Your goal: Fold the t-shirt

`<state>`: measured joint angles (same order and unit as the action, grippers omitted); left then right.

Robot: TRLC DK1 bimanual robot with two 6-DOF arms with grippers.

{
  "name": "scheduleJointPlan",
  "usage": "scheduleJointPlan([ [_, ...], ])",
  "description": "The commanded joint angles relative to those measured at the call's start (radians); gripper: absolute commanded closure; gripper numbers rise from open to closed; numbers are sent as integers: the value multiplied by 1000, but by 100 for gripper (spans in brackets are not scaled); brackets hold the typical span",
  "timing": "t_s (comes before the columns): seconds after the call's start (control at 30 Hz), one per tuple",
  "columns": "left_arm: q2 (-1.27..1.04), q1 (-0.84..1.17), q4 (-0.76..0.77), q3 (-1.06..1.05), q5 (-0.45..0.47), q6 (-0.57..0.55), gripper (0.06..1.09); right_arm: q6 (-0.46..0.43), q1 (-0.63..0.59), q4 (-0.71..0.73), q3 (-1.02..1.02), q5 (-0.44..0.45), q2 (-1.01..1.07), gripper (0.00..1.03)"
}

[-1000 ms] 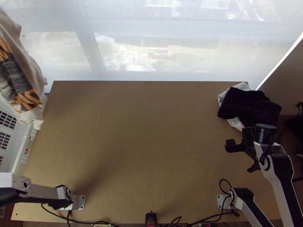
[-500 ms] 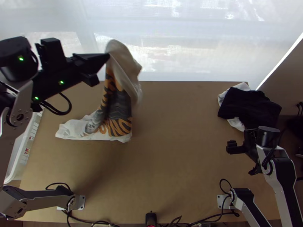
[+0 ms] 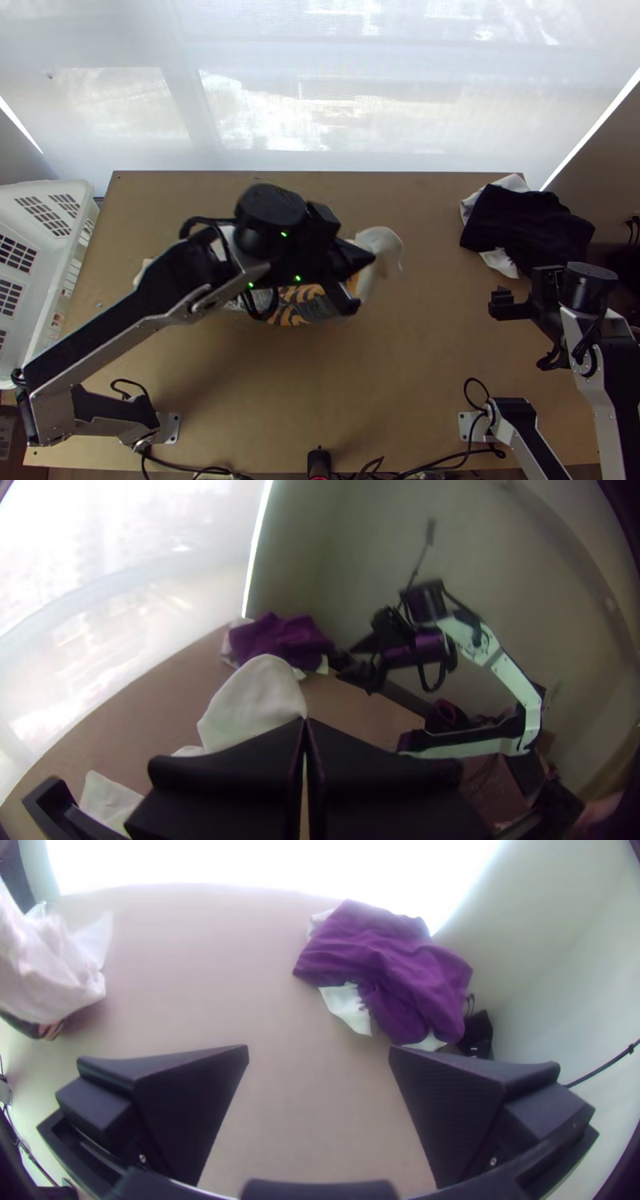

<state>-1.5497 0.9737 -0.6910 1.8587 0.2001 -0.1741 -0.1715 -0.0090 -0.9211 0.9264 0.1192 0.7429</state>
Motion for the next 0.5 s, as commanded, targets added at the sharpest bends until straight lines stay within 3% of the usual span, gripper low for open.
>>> scheduleJointPlan([
  [0.0,-122,211,-2,-89,-7,19,105,0,-5,-10,26,0,-7,5],
  [0.07,-158,230,1,-84,-5,18,104,0,-5,-10,28,0,-8,5],
  [0.1,-173,237,-1,-78,-5,18,98,0,-5,-10,31,0,-10,5],
  [0.17,-190,240,-2,-61,-5,18,78,-2,-6,-12,34,0,-13,5],
  [0.23,-197,237,-16,-33,-7,27,45,-3,-6,-12,35,0,-16,5],
  [0.27,-197,226,-28,-19,-10,30,38,-3,-6,-13,35,0,-17,5],
  [0.37,-173,161,-48,5,-56,35,22,-3,-6,-13,34,0,-17,5],
  [0.47,-136,53,-74,8,-57,36,20,-2,-8,-12,28,0,-17,5],
])
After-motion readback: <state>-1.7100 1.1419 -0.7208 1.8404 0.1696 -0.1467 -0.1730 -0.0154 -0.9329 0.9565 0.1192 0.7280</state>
